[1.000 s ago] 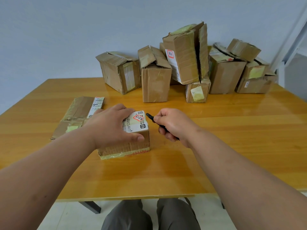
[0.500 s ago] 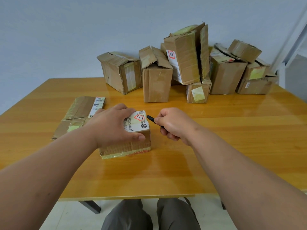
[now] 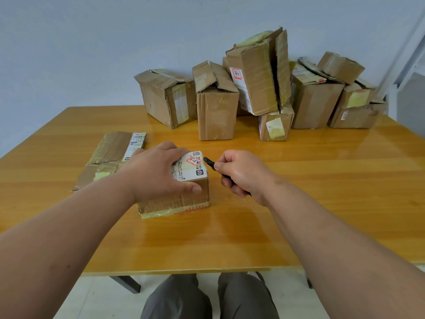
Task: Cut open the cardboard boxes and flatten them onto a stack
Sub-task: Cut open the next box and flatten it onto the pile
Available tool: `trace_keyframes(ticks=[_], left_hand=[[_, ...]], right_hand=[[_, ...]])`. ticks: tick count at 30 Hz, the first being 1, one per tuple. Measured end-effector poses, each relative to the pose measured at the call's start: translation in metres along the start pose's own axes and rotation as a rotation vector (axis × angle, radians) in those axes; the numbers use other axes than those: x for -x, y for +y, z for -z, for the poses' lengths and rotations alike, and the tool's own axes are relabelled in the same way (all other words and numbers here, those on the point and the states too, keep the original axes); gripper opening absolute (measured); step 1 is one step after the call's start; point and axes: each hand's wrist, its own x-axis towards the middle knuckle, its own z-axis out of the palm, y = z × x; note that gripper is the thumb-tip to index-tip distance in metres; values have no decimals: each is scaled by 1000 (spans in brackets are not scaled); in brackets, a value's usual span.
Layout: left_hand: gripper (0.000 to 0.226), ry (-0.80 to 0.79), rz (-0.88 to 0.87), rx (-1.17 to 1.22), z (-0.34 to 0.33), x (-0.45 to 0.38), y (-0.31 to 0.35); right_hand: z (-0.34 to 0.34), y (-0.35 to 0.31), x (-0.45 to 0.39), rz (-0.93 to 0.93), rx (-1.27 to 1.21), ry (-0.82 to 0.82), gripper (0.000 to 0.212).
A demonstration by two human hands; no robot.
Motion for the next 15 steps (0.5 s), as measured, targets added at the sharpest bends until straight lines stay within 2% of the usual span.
trace_keyframes(ticks=[6,15], left_hand=[[114,-15,7,1,2,0,5],[114,-37,1,-6,4,1,5]], right_hand=[[4,3,2,29,-28,-33,17],[10,6,6,65,12,-79,18]])
